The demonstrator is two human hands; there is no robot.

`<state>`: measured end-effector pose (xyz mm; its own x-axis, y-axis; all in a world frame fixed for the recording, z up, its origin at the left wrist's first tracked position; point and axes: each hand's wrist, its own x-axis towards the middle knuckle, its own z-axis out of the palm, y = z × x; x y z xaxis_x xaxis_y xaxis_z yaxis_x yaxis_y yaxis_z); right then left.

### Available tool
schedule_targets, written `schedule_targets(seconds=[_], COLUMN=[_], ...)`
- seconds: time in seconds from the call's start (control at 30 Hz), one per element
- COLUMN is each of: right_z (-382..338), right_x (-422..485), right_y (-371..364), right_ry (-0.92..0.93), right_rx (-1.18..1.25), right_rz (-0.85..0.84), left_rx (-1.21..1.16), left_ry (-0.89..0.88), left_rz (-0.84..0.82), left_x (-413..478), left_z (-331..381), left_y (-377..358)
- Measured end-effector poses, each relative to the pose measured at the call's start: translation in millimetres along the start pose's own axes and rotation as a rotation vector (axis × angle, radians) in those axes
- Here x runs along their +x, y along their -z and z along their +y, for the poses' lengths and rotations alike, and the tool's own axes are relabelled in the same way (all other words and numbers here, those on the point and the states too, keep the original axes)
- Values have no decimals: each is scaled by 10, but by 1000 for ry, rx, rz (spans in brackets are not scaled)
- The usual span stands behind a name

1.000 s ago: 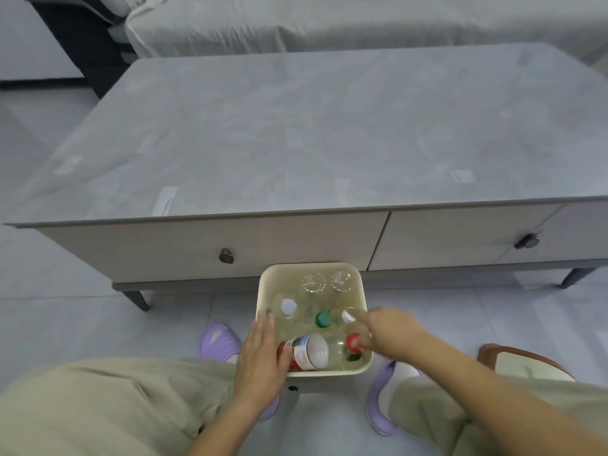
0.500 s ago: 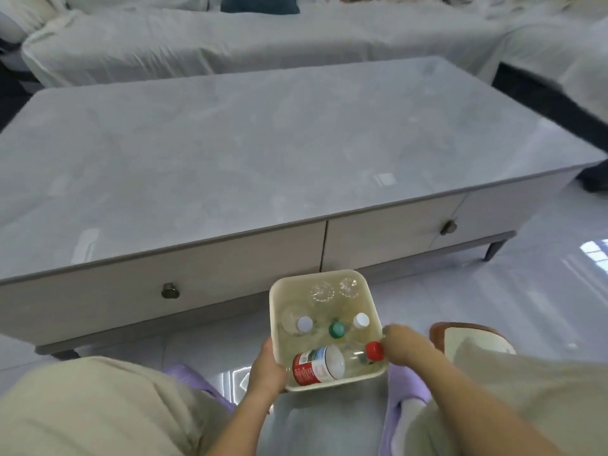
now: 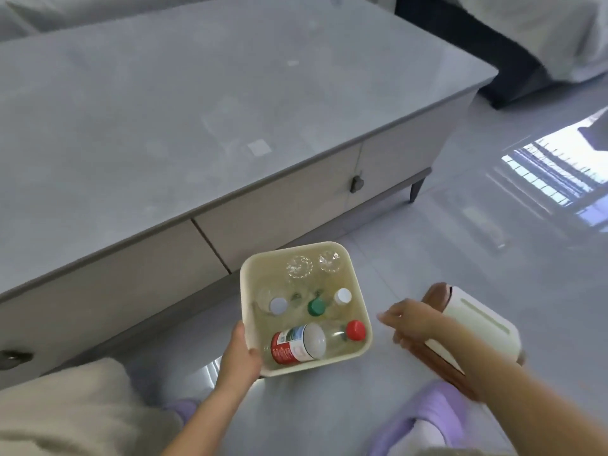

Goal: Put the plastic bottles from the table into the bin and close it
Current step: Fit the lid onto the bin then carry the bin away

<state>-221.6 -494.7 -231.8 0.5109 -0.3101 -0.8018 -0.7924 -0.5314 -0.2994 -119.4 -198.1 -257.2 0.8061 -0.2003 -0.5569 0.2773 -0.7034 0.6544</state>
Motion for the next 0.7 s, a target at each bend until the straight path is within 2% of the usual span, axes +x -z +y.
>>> schedule_targets(seconds=[0.07,0.13,0.23,0.3,0.43,0.47,0.53,0.63,0.7], right_z=[314,757,1536,1951,2292,2330,2414,2567,2674], right_x=[44,53,152,259,483,549,678,873,981], right_y=[382,726,1043,1109,1093,1085,1033,972,898], right_ry=[-44,-96,-256,-303,-299,-288,-261,-233,-241], right_rx=[-172,-358,-553,-574,-510,-481,-383,-92,120], right_rz=[40,72,87,58,48,42,22,62,102], left_rx=[15,62,103,64,8,14,40,-51,-125], left_ry=[49,11,-237,-412,-672,-653,-429,101,380], left_rz=[39,134,242,165,-225,-356,-571,-617,-651], left_x=[21,-50,-313,-554,-897,-940,-882,-558,-376], left_z=[-29,30,319,564,937,1026,1111,1074,1002], left_y=[-68,-174,-454,-736,-1528,-1773,-2341,-3139,-3495])
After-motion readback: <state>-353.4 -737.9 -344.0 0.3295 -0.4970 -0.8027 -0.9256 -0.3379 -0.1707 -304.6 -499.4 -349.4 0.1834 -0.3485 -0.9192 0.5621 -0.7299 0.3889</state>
